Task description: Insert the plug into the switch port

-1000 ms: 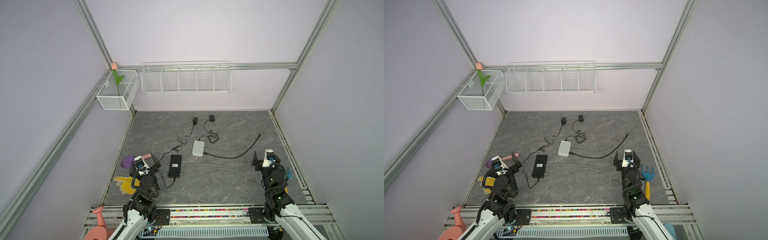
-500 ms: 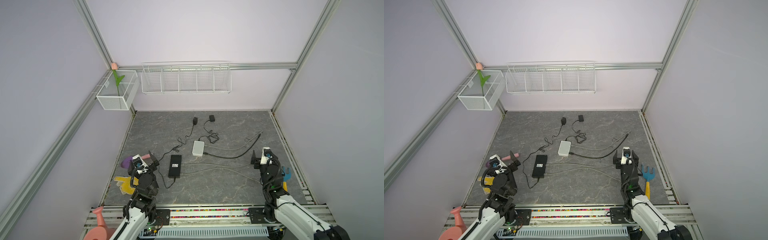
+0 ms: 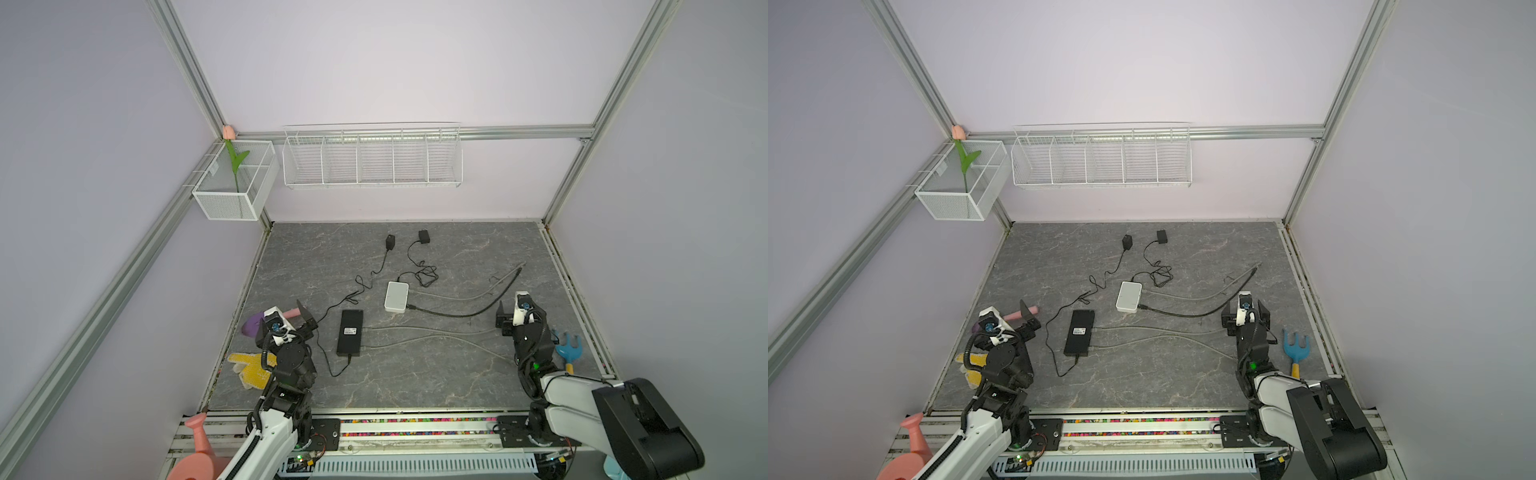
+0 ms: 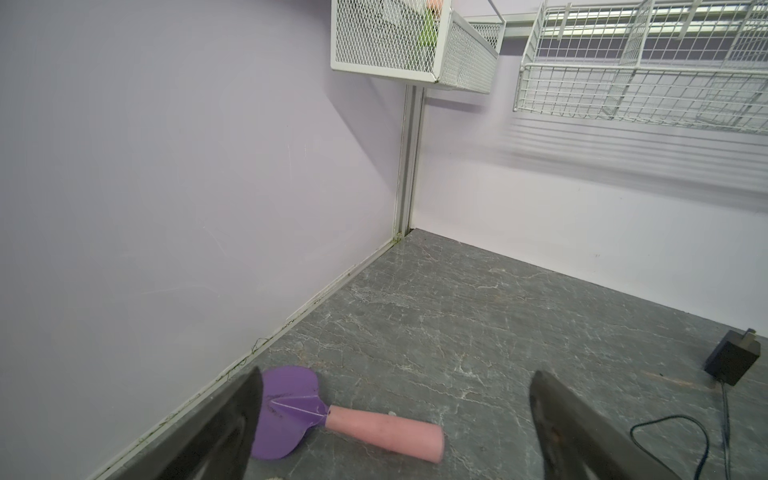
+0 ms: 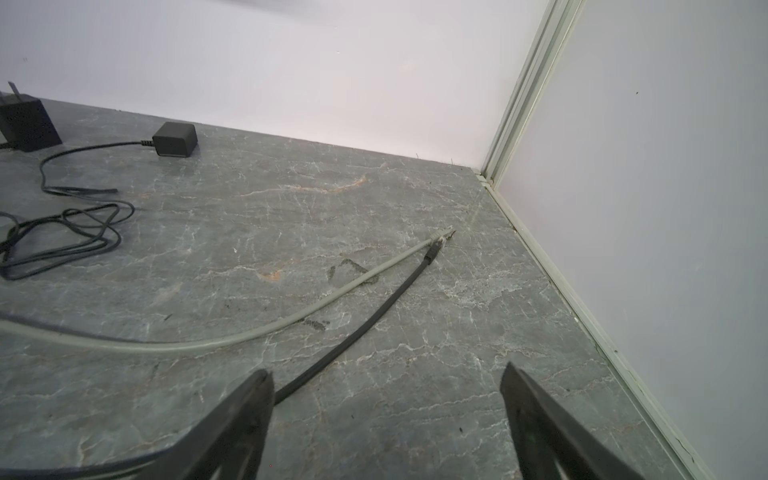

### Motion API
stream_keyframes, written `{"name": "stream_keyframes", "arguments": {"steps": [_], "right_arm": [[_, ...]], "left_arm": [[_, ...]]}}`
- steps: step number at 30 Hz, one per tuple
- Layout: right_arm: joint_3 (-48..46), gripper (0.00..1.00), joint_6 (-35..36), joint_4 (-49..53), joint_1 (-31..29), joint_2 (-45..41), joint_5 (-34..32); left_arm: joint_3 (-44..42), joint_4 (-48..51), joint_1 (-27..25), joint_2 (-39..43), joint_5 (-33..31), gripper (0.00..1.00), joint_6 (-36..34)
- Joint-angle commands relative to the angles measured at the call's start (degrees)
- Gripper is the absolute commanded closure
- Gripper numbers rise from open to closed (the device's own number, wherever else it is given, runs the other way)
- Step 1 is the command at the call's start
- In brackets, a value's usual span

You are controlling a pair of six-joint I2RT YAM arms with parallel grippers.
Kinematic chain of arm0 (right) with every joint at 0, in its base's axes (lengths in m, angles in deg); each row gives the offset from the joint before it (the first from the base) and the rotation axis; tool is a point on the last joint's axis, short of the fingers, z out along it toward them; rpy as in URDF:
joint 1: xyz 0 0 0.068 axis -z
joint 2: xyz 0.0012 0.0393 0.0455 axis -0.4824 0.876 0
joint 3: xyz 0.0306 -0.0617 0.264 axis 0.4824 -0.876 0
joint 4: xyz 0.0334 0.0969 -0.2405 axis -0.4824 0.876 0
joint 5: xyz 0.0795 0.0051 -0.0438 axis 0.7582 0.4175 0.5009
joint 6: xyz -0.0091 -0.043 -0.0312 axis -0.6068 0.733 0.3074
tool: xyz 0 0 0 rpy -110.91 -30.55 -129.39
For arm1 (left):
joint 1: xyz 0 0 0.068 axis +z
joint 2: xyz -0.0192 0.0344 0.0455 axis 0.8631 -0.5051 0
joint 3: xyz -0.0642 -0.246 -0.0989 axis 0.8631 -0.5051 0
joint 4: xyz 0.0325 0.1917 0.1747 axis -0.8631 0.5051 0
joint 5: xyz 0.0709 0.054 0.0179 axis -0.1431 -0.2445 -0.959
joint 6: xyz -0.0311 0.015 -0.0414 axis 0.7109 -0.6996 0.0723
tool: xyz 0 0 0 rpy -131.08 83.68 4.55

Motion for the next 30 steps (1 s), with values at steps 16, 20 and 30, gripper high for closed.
{"name": "stream_keyframes", "arguments": {"steps": [16, 20, 30], "right_arm": [[0.04, 0.11, 0.54, -14.01, 0.71, 6.03, -0.26], [-0.31, 0.11, 0.37, -15.05, 0.84, 6.34, -0.63], [-0.97, 0.11, -1.28, -21.56, 4.27, 11.38, -1.26]], "left_arm": [[0.19, -17.42, 3.85, -21.53, 7.25, 0.01, 0.57], [0.50, -20.12, 4.61, -24.54, 7.61, 0.01, 0.63], [0.48, -25.28, 8.29, -29.06, 9.96, 0.01, 2.63]]}}
